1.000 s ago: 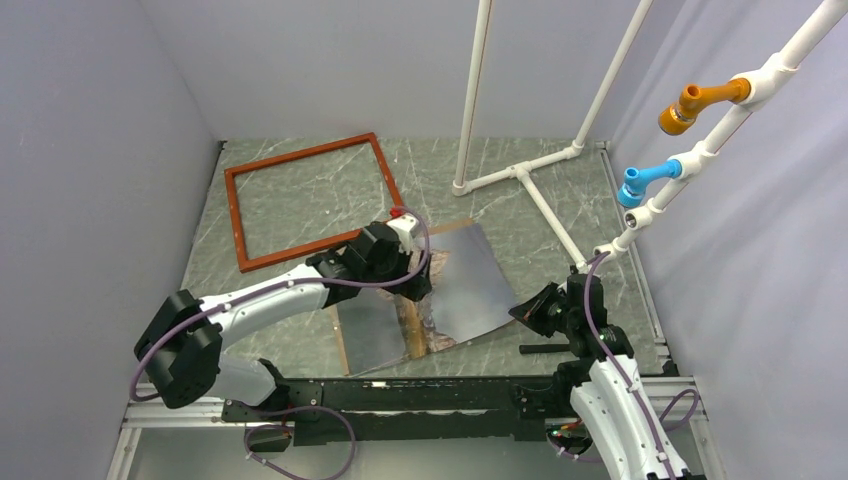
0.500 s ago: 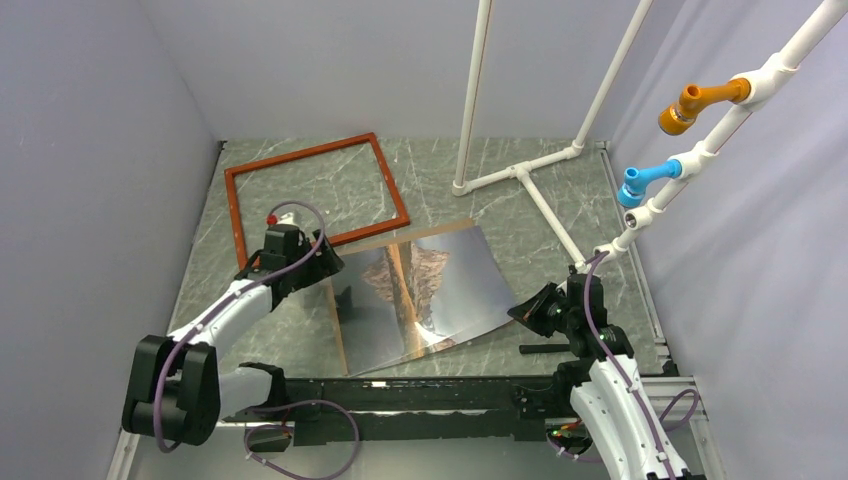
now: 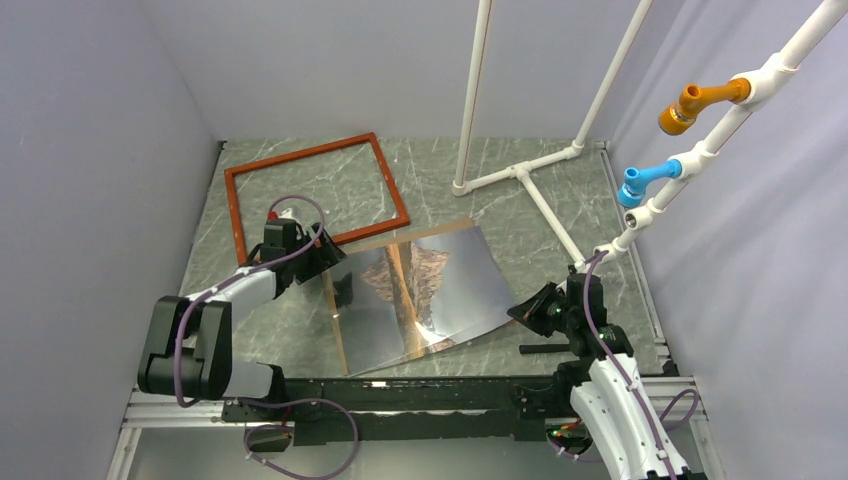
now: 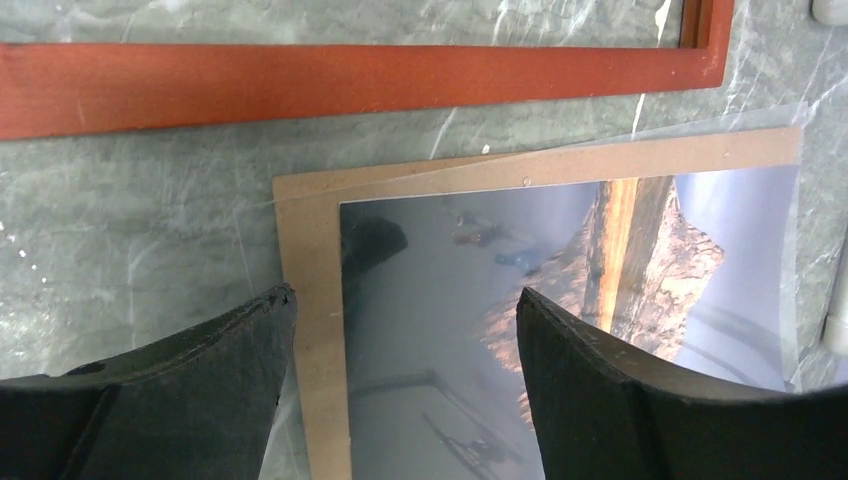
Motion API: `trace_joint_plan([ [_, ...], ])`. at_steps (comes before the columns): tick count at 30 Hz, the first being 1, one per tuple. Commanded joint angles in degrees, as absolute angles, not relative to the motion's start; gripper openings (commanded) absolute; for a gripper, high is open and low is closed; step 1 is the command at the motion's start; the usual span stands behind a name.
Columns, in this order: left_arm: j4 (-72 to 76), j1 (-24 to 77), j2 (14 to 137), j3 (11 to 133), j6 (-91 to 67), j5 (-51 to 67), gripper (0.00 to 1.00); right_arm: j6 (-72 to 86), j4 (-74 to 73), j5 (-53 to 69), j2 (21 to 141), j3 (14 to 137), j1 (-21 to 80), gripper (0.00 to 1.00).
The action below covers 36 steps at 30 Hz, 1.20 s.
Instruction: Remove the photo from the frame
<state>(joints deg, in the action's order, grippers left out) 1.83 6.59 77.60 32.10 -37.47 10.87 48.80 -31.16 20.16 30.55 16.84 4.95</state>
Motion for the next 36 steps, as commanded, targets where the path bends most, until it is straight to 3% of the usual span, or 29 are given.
trace_joint_plan([
  [1,7.6,6.3,79.1,34.4,-38.2,12.5,0.83,48.1,-29.5,21.6,30.6,18.6,4.8,0.00],
  [18,6.2,6.3,85.4,35.5,-36.8,12.0,0.84,47.3,-31.9,22.2,29.7,22.0,4.8,0.00],
  [36,5.4,6.3,87.6,35.8,-35.8,11.3,0.85,46.3,-46.2,18.7,18.4,35.1,4.8,0.00],
])
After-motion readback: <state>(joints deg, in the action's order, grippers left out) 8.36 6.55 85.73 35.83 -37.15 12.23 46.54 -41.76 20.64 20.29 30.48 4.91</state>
